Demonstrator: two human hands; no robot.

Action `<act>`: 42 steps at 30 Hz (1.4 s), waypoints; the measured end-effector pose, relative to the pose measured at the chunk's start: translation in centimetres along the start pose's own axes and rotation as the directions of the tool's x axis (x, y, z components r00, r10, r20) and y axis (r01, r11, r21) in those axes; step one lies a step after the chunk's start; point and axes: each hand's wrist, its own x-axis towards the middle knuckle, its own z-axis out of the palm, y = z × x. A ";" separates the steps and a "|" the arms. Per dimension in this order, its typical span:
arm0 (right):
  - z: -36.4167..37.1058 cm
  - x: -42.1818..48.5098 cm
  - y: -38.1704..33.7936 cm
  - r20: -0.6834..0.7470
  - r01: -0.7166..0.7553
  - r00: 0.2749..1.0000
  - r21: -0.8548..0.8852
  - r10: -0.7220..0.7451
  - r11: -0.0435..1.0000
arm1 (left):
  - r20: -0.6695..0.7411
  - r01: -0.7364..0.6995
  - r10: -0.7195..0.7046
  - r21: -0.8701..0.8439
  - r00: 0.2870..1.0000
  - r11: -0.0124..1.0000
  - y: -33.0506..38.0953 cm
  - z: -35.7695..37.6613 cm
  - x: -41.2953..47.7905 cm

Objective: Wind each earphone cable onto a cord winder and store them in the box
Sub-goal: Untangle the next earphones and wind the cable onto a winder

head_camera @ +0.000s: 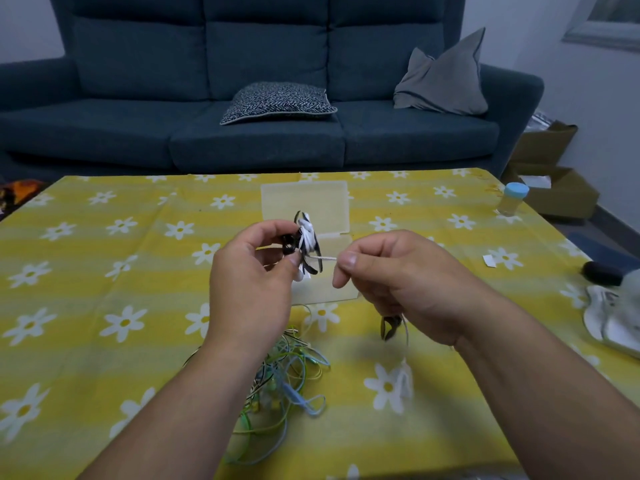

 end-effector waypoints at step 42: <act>-1.7 1.3 1.0 -0.323 -0.121 0.933 0.139 0.160 0.983 | 0.455 0.022 0.085 -0.224 0.887 0.974 1.5 1.1 -2.1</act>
